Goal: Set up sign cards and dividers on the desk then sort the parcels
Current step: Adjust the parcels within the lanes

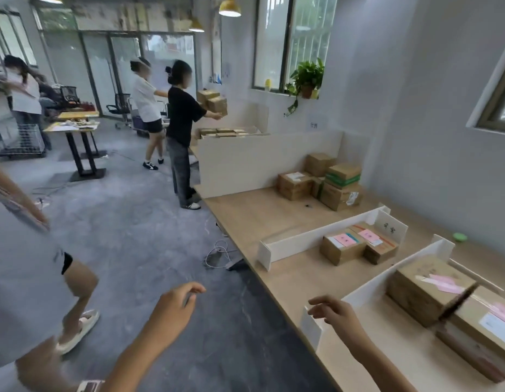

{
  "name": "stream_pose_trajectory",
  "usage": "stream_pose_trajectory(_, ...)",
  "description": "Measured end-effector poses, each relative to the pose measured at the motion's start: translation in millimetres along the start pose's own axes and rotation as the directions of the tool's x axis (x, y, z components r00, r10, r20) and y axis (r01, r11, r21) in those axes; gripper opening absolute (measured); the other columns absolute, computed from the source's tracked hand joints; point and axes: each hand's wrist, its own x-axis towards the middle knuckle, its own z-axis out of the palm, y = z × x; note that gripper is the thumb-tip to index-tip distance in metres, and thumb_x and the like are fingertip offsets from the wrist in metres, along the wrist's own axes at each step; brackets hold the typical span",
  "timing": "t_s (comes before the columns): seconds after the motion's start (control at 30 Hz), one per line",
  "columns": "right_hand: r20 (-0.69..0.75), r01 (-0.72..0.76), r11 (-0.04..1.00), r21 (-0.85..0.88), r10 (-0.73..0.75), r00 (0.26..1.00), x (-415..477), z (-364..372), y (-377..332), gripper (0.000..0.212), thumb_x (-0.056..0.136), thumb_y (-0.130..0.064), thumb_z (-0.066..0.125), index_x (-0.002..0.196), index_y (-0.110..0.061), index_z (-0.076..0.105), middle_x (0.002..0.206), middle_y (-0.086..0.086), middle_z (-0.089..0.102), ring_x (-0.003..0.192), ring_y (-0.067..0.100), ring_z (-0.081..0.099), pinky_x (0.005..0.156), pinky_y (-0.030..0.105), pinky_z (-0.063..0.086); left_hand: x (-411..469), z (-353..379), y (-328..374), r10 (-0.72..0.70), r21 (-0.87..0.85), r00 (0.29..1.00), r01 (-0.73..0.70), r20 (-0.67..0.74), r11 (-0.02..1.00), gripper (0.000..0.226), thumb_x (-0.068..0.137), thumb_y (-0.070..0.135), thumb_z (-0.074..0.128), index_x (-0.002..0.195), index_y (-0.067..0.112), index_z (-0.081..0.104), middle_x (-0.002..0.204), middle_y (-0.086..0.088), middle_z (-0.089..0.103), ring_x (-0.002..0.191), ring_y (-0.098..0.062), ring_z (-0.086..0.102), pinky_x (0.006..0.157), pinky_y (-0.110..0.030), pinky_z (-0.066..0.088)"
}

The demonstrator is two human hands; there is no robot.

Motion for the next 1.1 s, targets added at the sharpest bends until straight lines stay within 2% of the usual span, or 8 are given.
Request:
stream_pose_trajectory(0.1,0.055,-0.076,0.996,0.04,0.074,0.996,26.9,32.7,-8.8,0.036,0.096,-0.002,0.033,0.095,-0.013,0.067,0.083,0.003,0.074,0.084,0.018,0.068,0.083,0.031,0.048,18.9,-23.1,-27.9,-0.032,-0.012,0.998,0.031,-0.047,0.999,0.048,0.088,-0.002,0.051,0.08,0.045,0.053,0.09,0.025,0.06,0.098,-0.003,0.058,0.078,-0.003,0.035)
stream_pose_trajectory(0.2,0.1,-0.102,0.994,0.024,0.099,0.99,53.7,56.3,-16.9,0.035,0.096,0.0,0.033,0.094,-0.011,0.066,0.081,0.004,0.074,0.08,0.018,0.069,0.088,0.037,0.047,37.9,-31.3,-48.2,-0.066,-0.018,0.997,0.065,-0.031,0.998,0.046,0.089,-0.001,0.051,0.08,0.044,0.053,0.091,0.027,0.059,0.097,-0.003,0.059,0.076,0.003,0.034)
stream_pose_trajectory(0.47,0.081,-0.04,0.999,0.029,0.037,0.996,153.1,84.0,-41.9,0.034,0.094,0.001,0.037,0.091,-0.013,0.067,0.077,0.001,0.075,0.076,0.016,0.07,0.078,0.031,0.047,130.4,-21.9,-81.9,-0.105,-0.02,0.994,0.106,0.03,0.994,0.043,0.09,0.003,0.05,0.081,0.045,0.055,0.085,0.037,0.062,0.093,0.006,0.057,0.076,0.005,0.033)
stream_pose_trajectory(0.6,0.073,-0.029,0.997,0.068,0.024,0.997,219.6,87.6,-52.7,0.032,0.094,0.0,0.038,0.092,-0.013,0.067,0.08,0.003,0.074,0.076,0.015,0.07,0.079,0.03,0.047,200.5,-6.8,-89.5,-0.085,-0.033,0.994,0.087,0.064,0.996,0.041,0.092,0.004,0.049,0.083,0.043,0.054,0.094,0.027,0.06,0.086,0.022,0.054,0.074,0.005,0.034)
stream_pose_trajectory(0.9,-0.042,-0.05,0.988,0.145,0.056,0.998,403.6,50.3,-69.2,0.036,0.094,0.005,0.034,0.093,-0.01,0.066,0.077,0.006,0.074,0.073,0.019,0.067,0.067,0.026,0.041,417.9,39.5,-76.0,-0.011,-0.043,0.987,0.018,0.162,0.999,0.027,0.095,0.008,0.045,0.096,0.029,0.061,0.099,0.017,0.064,0.09,0.009,0.056,0.069,0.002,0.039)
stream_pose_trajectory(1.0,-0.121,-0.085,0.983,0.161,0.105,0.987,460.7,33.7,-70.7,0.036,0.093,0.007,0.033,0.091,-0.008,0.065,0.076,0.008,0.071,0.069,0.019,0.065,0.06,0.016,0.043,486.3,58.4,-76.8,0.004,-0.074,0.981,0.01,0.192,0.997,0.025,0.094,0.008,0.047,0.096,0.027,0.063,0.097,0.003,0.069,0.088,-0.01,0.064,0.068,-0.001,0.042)
stream_pose_trajectory(1.03,-0.134,-0.105,0.98,0.17,0.128,0.983,472.1,30.0,-70.9,0.035,0.093,0.007,0.033,0.09,-0.008,0.065,0.075,0.009,0.071,0.067,0.018,0.065,0.059,0.015,0.044,502.4,63.4,-78.7,0.006,-0.077,0.979,0.009,0.202,0.997,0.027,0.094,0.007,0.047,0.094,0.03,0.062,0.097,0.003,0.069,0.087,-0.011,0.063,0.068,-0.001,0.043)
stream_pose_trajectory(1.1,-0.15,-0.143,0.973,0.179,0.171,0.974,493.1,27.1,-69.4,0.034,0.093,0.007,0.035,0.089,-0.009,0.065,0.07,0.003,0.072,0.062,0.012,0.066,0.06,0.02,0.042,534.8,77.0,-84.6,0.012,-0.086,0.966,0.011,0.259,0.996,0.031,0.093,0.005,0.047,0.093,0.033,0.061,0.099,0.011,0.066,0.088,0.003,0.058,0.071,0.001,0.041)
